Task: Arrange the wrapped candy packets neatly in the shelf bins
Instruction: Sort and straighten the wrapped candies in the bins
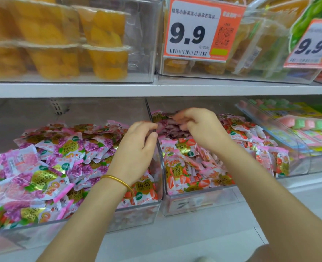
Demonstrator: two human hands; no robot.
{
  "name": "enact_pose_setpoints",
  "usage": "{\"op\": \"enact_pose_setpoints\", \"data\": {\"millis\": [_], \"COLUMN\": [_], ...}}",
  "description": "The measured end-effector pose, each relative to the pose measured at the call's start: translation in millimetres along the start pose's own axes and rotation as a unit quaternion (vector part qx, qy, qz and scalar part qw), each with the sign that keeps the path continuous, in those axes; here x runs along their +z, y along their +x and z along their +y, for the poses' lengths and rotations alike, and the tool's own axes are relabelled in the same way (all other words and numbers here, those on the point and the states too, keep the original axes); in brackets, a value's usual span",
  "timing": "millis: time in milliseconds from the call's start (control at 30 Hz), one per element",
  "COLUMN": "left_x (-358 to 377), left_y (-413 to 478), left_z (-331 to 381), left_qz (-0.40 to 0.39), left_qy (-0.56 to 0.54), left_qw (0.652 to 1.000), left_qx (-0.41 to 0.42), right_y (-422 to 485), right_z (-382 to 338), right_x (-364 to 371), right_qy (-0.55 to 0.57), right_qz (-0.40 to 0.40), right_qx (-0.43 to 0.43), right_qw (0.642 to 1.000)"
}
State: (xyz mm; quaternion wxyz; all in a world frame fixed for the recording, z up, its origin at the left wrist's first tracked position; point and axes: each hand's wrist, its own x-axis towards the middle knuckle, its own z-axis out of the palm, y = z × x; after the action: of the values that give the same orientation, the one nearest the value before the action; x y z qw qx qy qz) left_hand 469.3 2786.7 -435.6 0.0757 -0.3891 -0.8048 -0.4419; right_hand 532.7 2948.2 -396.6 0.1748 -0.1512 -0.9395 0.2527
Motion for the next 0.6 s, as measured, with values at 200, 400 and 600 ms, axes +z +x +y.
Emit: {"op": "enact_pose_setpoints", "data": {"millis": [200,400,600], "left_x": [-3,-3,-3], "left_y": [-9,-12,-10], "left_z": [0,0,1], "left_qz": [-0.001,-0.008,0.009], "left_qy": [0.001,0.009,0.017], "left_qw": [1.0,1.0,1.0], "left_qx": [0.01,0.012,0.012], "right_y": [-19,-25,-30], "right_z": [-1,-5,-5], "right_x": [23,5,7], "right_qy": [-0.191,-0.101,-0.052], "right_qz": [-0.17,-0.2,-0.208], "right_qx": [-0.03,-0.032,-0.042], "right_qw": [0.966,0.974,0.976]}}
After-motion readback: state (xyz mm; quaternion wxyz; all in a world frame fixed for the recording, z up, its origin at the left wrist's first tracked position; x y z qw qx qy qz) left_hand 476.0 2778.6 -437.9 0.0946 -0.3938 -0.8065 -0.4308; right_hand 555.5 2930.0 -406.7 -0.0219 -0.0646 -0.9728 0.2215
